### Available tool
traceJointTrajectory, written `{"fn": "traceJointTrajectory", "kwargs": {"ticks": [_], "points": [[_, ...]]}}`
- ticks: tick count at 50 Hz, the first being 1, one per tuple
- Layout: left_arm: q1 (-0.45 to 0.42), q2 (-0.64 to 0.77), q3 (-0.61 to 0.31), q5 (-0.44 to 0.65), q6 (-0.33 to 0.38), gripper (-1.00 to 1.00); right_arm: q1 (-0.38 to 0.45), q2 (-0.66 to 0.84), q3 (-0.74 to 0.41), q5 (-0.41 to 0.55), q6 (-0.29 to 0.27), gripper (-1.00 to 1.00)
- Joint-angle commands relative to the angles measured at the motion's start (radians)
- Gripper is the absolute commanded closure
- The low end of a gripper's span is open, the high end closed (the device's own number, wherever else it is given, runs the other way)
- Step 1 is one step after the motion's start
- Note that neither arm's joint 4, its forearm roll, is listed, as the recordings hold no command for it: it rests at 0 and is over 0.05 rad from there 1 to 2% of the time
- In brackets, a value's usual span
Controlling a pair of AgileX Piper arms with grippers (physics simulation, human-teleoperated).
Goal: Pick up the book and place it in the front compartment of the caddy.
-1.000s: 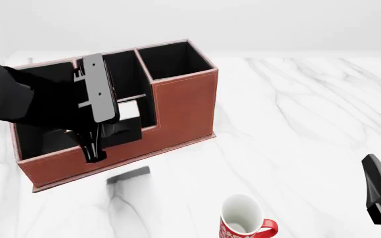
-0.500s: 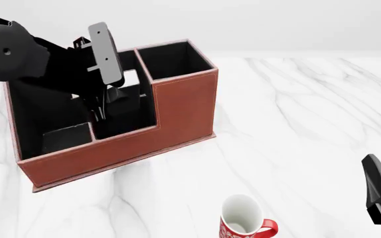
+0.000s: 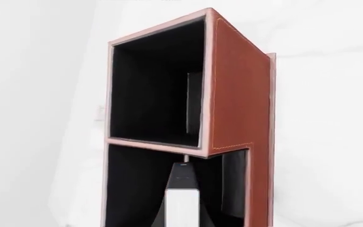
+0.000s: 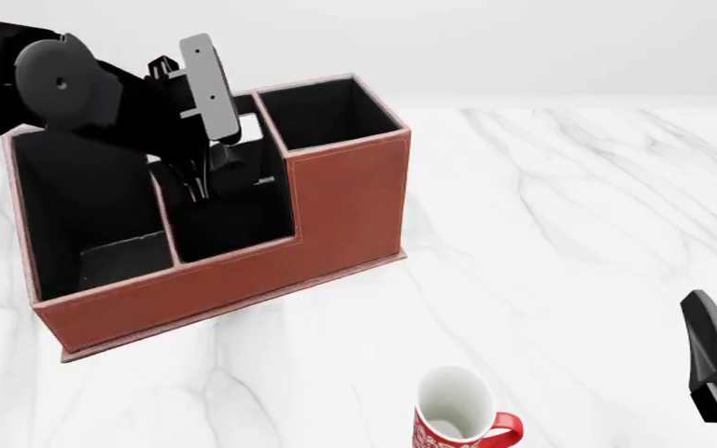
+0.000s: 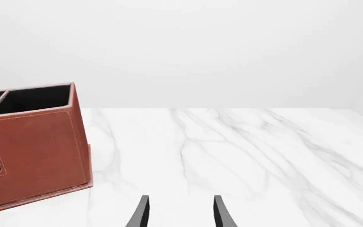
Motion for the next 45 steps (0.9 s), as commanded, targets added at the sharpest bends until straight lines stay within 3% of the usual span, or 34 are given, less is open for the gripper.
{"fn": "traceJointTrajectory", "kwargs": {"ticks": [1,17,45], "points": [[0.026,0.026,-0.039,-0.061,0.030,1.00,0.000,-0.001,0.000,0.000,0.000,-1.00],[0.074,0.062,-0.023,-0.136,0.089,1.00,0.000,-0.001,0.000,0.000,0.000,-1.00],[0.066,0.106,-0.007,-0.238,0.101,1.00,0.000,-0.001,0.000,0.000,0.000,-1.00]]}}
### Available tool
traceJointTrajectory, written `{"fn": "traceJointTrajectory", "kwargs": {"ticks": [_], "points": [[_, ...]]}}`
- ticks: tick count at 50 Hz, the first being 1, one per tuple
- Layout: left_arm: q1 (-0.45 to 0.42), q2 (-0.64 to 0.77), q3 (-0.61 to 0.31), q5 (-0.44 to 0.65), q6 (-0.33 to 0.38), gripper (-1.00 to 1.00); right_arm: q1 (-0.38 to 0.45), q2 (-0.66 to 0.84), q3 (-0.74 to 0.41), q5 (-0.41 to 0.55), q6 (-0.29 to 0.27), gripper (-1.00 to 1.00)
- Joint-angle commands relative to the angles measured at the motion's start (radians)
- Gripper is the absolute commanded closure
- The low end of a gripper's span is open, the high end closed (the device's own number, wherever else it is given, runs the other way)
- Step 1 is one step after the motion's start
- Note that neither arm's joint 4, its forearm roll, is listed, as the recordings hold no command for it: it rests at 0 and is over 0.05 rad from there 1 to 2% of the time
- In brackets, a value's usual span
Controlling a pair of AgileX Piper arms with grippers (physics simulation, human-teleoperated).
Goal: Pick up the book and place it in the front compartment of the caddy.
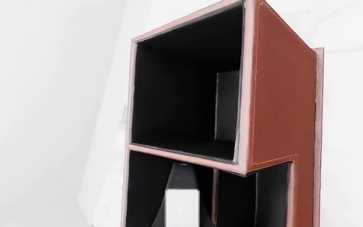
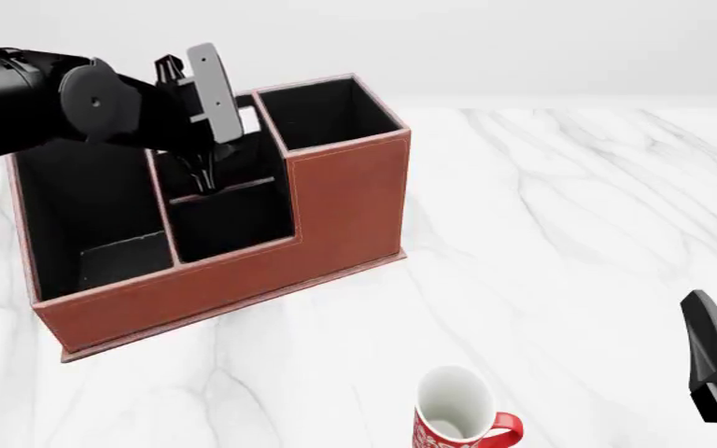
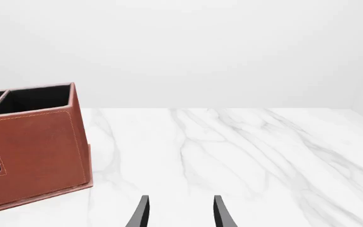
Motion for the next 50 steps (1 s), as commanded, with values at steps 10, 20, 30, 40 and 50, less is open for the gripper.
{"fn": "traceJointTrajectory", "kwargs": {"ticks": [10,20,30,40,50], "points": [[0.005,0.022,-0.008,-0.071,0.009,1.00,0.000,-0.001,0.000,0.000,0.000,-1.00],[0.008,0.049,-0.009,-0.090,0.005,1.00,0.000,-0.001,0.000,0.000,0.000,-1.00],[0.005,0.070,-0.006,-0.112,0.010,1.00,0.000,-0.001,0.000,0.000,0.000,-1.00],[0.023,0.108,-0.011,-0.139,0.015,1.00,0.000,-0.001,0.000,0.000,0.000,-1.00],[0.029,0.134,-0.009,-0.155,0.025,1.00,0.000,-0.001,0.000,0.000,0.000,-1.00]]}}
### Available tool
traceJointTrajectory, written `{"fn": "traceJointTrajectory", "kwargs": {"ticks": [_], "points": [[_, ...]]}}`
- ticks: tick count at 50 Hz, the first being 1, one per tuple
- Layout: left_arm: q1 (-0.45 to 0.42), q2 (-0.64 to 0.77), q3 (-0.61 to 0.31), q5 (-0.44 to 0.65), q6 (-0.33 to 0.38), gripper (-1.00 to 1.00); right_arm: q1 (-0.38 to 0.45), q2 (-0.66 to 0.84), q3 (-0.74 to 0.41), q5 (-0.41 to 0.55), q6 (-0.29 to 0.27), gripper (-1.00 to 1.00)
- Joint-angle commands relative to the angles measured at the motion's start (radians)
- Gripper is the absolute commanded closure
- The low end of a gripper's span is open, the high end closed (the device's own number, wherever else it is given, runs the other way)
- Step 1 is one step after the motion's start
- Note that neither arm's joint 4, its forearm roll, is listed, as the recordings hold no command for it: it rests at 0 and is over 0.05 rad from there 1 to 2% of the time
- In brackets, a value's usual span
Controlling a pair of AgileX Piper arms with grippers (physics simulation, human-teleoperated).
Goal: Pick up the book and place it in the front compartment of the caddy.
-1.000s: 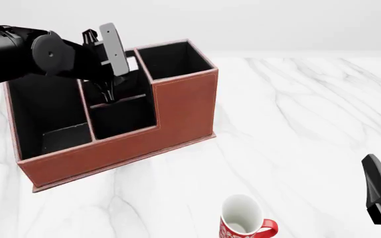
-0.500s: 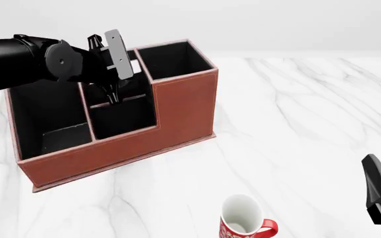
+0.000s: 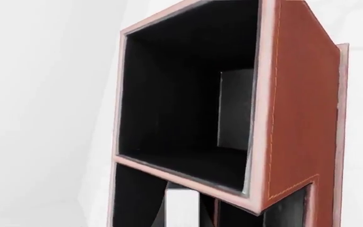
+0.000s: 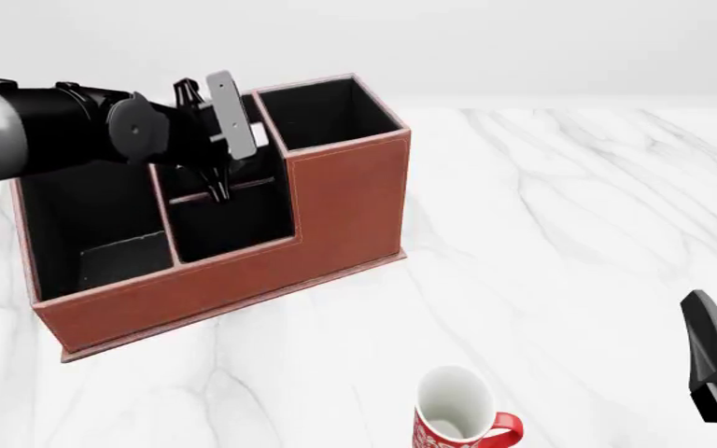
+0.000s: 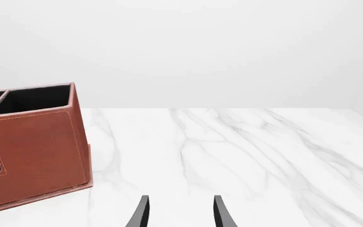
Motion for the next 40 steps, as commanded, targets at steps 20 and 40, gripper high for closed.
{"fn": "traceJointTrajectory", "kwargs": {"ticks": [20,40], "points": [[0.014,0.045,-0.029,-0.041,0.006,1.00,0.000,-0.001,0.000,0.000,0.000,-1.00],[0.049,0.083,-0.049,-0.058,0.018,-1.00,0.000,-0.001,0.000,0.000,0.000,-1.00]]}}
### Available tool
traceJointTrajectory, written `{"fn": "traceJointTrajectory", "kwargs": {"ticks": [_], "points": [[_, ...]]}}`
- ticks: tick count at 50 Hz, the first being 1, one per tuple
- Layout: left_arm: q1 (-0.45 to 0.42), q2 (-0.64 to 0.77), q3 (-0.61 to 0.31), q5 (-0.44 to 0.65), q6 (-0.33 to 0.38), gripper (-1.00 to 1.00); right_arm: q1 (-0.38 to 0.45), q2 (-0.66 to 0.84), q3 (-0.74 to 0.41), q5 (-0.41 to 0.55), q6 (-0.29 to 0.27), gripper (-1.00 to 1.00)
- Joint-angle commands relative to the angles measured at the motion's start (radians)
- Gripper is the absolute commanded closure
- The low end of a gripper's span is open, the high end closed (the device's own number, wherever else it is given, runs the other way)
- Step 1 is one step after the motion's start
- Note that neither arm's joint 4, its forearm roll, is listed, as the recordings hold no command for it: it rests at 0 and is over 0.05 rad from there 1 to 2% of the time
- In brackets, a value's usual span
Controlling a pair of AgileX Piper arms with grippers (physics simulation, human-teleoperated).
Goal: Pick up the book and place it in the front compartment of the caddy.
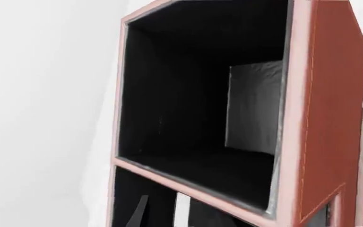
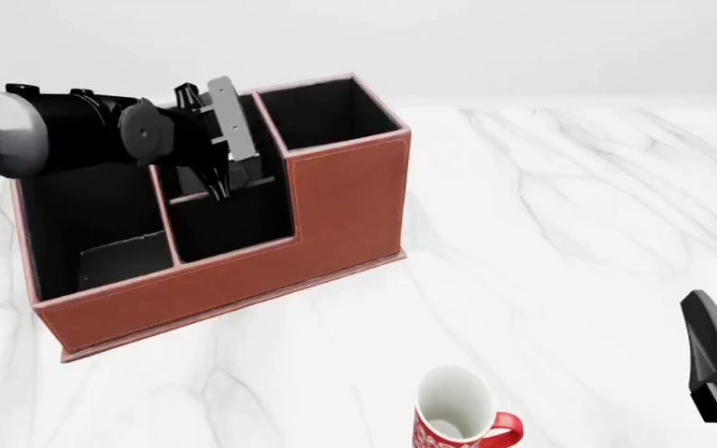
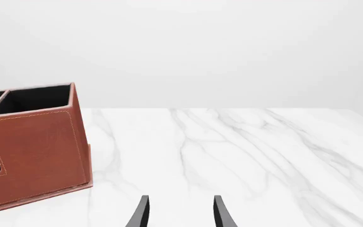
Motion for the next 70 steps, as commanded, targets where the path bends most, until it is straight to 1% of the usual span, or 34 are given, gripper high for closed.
{"fn": "traceJointTrajectory", "kwargs": {"ticks": [1,27,44,65,70], "points": [[0.019,0.016,-0.018,-0.013,-0.011,-1.00,0.000,-0.001,0.000,0.000,0.000,-1.00],[0.020,0.016,-0.016,-0.005,-0.009,-1.00,0.000,-0.001,0.000,0.000,0.000,-1.00],[0.014,-0.025,0.014,0.003,0.010,-1.00,0.000,-0.001,0.000,0.000,0.000,-1.00],[0.003,-0.169,0.084,0.056,0.034,-1.00,0.000,-0.001,0.000,0.000,0.000,-1.00],[0.004,-0.227,0.130,0.066,0.037,-1.00,0.000,-0.001,0.000,0.000,0.000,-1.00]]}}
